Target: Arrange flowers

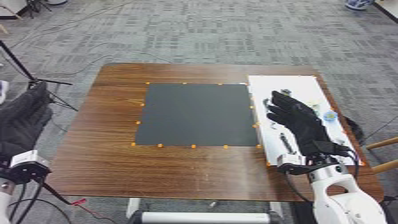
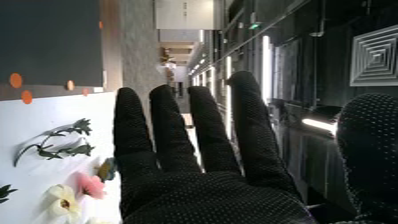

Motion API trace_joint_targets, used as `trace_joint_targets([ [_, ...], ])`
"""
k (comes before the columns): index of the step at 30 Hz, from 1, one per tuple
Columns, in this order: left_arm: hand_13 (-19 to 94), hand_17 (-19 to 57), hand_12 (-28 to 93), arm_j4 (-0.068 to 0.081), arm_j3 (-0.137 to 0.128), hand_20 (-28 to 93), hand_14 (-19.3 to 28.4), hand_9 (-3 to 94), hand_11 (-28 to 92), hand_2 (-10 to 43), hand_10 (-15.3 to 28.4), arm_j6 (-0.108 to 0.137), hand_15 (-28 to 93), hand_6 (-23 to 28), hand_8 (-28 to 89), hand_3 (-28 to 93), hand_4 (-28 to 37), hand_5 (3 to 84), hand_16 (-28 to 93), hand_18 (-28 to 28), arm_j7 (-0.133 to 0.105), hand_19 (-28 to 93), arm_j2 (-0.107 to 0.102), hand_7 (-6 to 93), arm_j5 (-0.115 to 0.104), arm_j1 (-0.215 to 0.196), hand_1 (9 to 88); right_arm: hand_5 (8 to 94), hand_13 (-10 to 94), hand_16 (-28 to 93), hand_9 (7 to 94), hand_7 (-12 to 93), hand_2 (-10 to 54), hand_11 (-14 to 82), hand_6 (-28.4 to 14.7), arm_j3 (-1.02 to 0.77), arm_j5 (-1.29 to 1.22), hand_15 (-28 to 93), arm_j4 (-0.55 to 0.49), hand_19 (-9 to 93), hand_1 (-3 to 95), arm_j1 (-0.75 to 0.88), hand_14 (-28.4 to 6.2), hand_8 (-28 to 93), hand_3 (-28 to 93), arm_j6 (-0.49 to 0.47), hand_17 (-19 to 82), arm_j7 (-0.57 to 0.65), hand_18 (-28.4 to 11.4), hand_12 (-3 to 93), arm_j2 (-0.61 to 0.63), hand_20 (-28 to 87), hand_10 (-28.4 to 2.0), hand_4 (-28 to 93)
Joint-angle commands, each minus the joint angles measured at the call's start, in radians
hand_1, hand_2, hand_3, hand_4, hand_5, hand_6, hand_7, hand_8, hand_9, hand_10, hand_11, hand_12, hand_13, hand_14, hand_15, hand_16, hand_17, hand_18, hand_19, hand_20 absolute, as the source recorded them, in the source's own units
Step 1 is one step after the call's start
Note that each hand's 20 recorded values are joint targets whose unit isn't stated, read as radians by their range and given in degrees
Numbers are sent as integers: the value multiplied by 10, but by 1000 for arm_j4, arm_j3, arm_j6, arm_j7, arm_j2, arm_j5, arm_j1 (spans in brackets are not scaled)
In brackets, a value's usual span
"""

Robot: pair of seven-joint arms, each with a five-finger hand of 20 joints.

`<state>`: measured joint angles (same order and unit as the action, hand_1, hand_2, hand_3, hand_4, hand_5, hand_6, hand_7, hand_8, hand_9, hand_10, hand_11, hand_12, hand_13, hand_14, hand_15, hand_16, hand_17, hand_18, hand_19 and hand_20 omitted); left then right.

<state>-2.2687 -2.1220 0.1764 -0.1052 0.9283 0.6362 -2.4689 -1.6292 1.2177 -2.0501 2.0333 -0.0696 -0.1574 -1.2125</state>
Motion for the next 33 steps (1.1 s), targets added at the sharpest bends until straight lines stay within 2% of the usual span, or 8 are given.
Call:
trace_joint_targets([
  [1, 100, -32, 129, -1, 0, 105, 41, 219, -4, 126, 75, 8, -2, 33, -55, 655, -282, 287, -21, 38, -7, 45, -2, 26, -17, -8, 253, 414, 231, 89, 345, 133, 98, 70, -26, 1, -7, 207, -11, 265, 81, 11, -154, -113, 798, 14, 121, -9, -175, 99, 3, 170, -138, -238],
  [18, 101, -32, 135, -5, -6, 105, 45, 221, -5, 125, 75, 10, 1, 37, -54, 664, -283, 291, -15, 42, -10, 50, 1, 29, -34, -17, 250, 422, 235, 89, 356, 139, 100, 74, -26, 2, -19, 218, -13, 270, 83, 15, -159, -115, 797, 16, 120, -7, -176, 102, 5, 173, -136, -238],
  [22, 102, -32, 135, -5, -2, 105, 46, 223, -2, 125, 76, 16, 2, 37, -55, 663, -283, 292, -16, 44, -21, 52, -1, 30, -43, -14, 251, 424, 240, 91, 358, 141, 100, 74, -27, 0, -12, 219, -20, 270, 84, 19, -160, -115, 798, 36, 121, -10, -176, 102, 10, 173, -139, -237],
  [24, 104, -32, 135, -4, -2, 106, 47, 223, 0, 126, 77, 16, 4, 38, -55, 663, -283, 293, -15, 44, -24, 54, -1, 31, -44, -13, 253, 424, 241, 93, 357, 142, 93, 74, -27, 11, 34, 223, -40, 275, 91, 26, -162, -115, 800, 112, 121, 14, -178, 103, 21, 176, -139, -236],
  [26, 106, -32, 134, -5, -5, 105, 48, 224, 1, 126, 76, 17, 5, 38, -55, 662, -283, 294, -15, 45, -26, 55, 0, 31, -45, -17, 253, 434, 260, 112, 373, 151, 78, 91, -36, 57, 150, 270, -65, 314, 118, 25, -166, -117, 797, 274, 122, 65, -184, 115, 45, 190, -154, -237],
  [29, 115, -30, 134, -8, -6, 106, 52, 227, 3, 126, 77, 25, 9, 40, -54, 663, -283, 298, -14, 50, -37, 57, 5, 33, -60, -25, 253, 477, 314, 146, 469, 160, 29, 182, -66, 139, 552, 465, -58, 405, 159, -3, -169, -124, 788, 489, 133, 153, -191, 164, 94, 206, -186, -239],
  [31, 119, -30, 134, -9, -5, 107, 54, 229, 8, 126, 77, 28, 15, 40, -55, 664, -283, 299, -13, 53, -39, 63, 6, 35, -62, -28, 254, 505, 347, 170, 512, 172, -15, 254, -70, 202, 713, 565, -49, 468, 192, -36, -167, -126, 786, 612, 146, 240, -190, 199, 131, 226, -179, -238],
  [33, 127, -30, 133, -12, -7, 106, 57, 231, 11, 125, 78, 32, 19, 41, -55, 665, -282, 301, -13, 55, -45, 66, 8, 36, -65, -35, 253, 529, 366, 195, 535, 194, -60, 317, -64, 226, 821, 624, -54, 514, 220, -42, -169, -136, 793, 663, 153, 308, -192, 220, 158, 239, -170, -244],
])
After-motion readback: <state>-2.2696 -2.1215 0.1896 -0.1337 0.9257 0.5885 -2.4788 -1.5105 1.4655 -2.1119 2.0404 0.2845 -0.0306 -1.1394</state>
